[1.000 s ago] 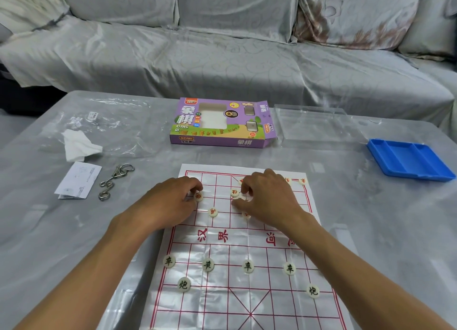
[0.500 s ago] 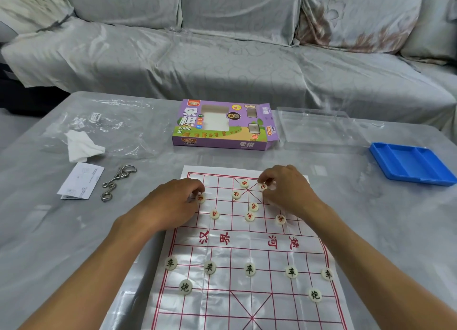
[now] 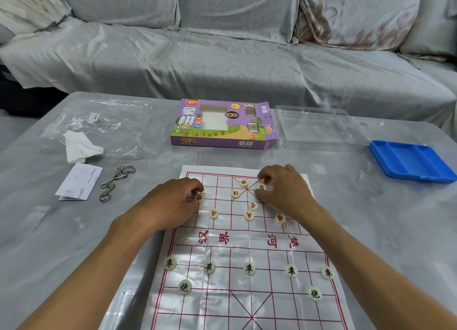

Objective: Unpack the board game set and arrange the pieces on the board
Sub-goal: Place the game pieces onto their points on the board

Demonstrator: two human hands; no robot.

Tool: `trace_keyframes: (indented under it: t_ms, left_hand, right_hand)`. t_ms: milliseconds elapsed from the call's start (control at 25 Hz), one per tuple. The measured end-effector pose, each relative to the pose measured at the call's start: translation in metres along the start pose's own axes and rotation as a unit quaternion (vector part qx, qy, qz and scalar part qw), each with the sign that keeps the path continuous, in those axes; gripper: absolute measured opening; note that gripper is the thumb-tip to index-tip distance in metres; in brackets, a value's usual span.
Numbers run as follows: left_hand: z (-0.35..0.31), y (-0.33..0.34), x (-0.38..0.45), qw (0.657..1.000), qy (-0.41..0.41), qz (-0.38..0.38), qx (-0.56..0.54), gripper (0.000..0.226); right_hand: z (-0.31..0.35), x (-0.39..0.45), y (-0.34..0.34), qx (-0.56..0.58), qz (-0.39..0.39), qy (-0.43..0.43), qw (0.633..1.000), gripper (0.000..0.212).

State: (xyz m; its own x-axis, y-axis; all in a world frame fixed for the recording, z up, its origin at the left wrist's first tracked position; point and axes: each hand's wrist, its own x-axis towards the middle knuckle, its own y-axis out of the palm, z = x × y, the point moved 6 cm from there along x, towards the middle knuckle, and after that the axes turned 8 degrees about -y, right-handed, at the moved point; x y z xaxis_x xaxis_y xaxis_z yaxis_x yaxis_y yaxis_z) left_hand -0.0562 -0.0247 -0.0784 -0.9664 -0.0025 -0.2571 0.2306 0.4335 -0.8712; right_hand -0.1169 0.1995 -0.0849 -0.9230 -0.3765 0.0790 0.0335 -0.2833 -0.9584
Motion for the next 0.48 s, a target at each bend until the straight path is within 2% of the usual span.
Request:
trace_keyframes:
  t_ms: [480]
  left_hand:
    - [0.0,0.001,0.001,1.0,0.002,0.0,0.003,0.027]
  right_hand:
    - [0.0,0.013,-0.009,0.014,-0.019,-0.001,1.0,0.033]
